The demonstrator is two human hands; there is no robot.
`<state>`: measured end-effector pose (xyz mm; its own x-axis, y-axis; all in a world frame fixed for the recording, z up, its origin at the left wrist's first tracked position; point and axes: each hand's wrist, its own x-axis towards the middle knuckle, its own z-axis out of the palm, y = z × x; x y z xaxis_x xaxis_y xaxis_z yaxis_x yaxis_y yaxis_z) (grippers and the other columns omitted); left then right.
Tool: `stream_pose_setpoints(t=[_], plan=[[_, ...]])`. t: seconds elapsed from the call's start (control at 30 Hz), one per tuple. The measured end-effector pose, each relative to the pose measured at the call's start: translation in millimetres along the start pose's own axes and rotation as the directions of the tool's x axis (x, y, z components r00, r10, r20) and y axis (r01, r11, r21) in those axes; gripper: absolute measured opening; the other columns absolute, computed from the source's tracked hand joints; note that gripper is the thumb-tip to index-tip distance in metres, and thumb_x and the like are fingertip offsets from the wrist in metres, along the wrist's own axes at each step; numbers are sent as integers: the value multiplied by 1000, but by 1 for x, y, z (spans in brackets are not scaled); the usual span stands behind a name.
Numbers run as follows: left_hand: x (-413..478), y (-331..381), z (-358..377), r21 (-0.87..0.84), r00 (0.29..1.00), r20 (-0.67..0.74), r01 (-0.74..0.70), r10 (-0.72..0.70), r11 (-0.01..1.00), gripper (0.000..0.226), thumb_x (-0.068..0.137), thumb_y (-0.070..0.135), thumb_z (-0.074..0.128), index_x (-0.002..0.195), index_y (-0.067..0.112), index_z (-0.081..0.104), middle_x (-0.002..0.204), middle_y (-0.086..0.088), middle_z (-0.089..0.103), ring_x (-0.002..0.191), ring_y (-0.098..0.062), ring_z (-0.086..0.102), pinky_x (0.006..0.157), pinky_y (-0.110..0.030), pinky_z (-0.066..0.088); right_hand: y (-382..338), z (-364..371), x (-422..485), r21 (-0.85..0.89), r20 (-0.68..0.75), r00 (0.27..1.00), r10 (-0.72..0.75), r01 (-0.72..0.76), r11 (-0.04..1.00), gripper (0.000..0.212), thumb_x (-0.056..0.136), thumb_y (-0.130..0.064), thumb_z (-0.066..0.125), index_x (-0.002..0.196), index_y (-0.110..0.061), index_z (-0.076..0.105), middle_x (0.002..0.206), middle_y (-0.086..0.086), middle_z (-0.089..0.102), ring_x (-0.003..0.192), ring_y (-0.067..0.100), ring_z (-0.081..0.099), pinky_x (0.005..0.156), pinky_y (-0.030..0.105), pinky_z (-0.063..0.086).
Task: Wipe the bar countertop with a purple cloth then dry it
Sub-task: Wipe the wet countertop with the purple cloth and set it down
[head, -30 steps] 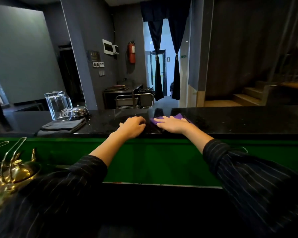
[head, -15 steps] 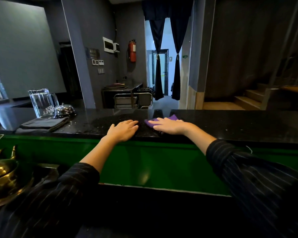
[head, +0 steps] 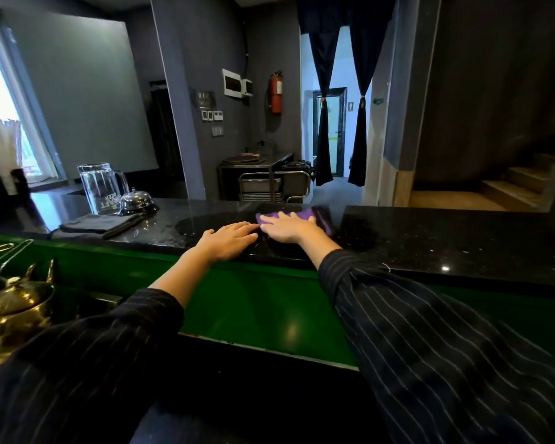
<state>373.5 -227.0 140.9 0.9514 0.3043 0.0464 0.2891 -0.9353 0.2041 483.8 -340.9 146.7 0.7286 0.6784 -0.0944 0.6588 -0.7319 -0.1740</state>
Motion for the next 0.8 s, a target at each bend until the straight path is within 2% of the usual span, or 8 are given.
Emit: stream_pose_setpoints(t=[0.07, 0.13, 0.33, 0.47, 0.53, 0.63, 0.73, 0.8], plan=[[-2, 1, -1, -14, 1000, 1, 16, -16, 1000, 49, 99, 42, 26, 147, 34, 25, 159, 9, 21, 146, -16, 19, 117, -56, 9, 8, 1, -10, -6, 25, 995, -98, 98, 995, 55, 100, -54, 18, 153, -41, 8, 165, -2, 0, 152, 26, 1, 116, 60, -2], [-3, 3, -1, -11, 1000, -2, 16, -16, 1000, 49, 99, 42, 26, 147, 34, 26, 158, 9, 23, 146, -16, 21, 117, -57, 10, 34, -2, -12, -11, 53, 990, -134, 135, 991, 53, 100, -55, 19, 152, -46, 9, 165, -3, 0, 152, 27, 1, 117, 60, -1], [-5, 7, 4, -25, 999, -47, -6, 5, 1000, 47, 99, 42, 26, 146, 36, 28, 157, 11, 24, 146, -13, 21, 116, -57, 8, 111, -21, 12, 49, 91, 995, 43, -47, 998, 57, 98, -59, 21, 152, -44, 8, 165, 3, -1, 151, 32, -3, 120, 55, -5], [-2, 2, 9, -28, 996, -85, 2, -5, 1000, 46, 99, 43, 25, 144, 40, 29, 157, 12, 25, 145, -11, 22, 117, -55, 10, 106, -21, 60, 33, 101, 985, 140, -144, 989, 78, 80, -78, 18, 150, -48, 8, 165, 2, -4, 151, 29, -5, 118, 59, -3], [1, 1, 10, -33, 993, -117, 6, -10, 999, 45, 98, 43, 26, 143, 41, 32, 156, 13, 27, 144, -11, 25, 117, -54, 13, 78, -22, 56, 17, 51, 986, 158, -159, 987, 69, 88, -73, 18, 151, -47, 8, 165, 3, -3, 151, 31, -3, 117, 61, -3], [-2, 3, 10, -18, 985, -171, 21, -24, 1000, 43, 98, 42, 28, 140, 40, 37, 153, 12, 33, 140, -14, 34, 115, -49, 22, 32, -21, 48, -30, 20, 997, 72, -71, 997, 61, 95, -66, 18, 152, -45, 8, 165, 3, -1, 151, 34, 0, 117, 61, -2], [-7, 4, 11, -57, 971, -237, -8, -6, 998, 40, 98, 38, 34, 135, 31, 47, 147, 6, 43, 132, -20, 45, 109, -40, 33, 9, -8, 51, -25, 90, 993, -81, 84, 996, 59, 98, -60, 20, 153, -42, 7, 165, 3, -3, 151, 31, -2, 118, 59, -3], [-13, -3, 8, -106, 940, -340, -73, 33, 992, 34, 97, 32, 40, 126, 21, 56, 137, -2, 53, 127, -21, 49, 105, -35, 33, 14, -8, 49, -8, 128, 981, -145, 147, 989, 57, 100, -54, 21, 154, -40, 6, 165, 1, -4, 151, 29, -4, 120, 53, -5]])
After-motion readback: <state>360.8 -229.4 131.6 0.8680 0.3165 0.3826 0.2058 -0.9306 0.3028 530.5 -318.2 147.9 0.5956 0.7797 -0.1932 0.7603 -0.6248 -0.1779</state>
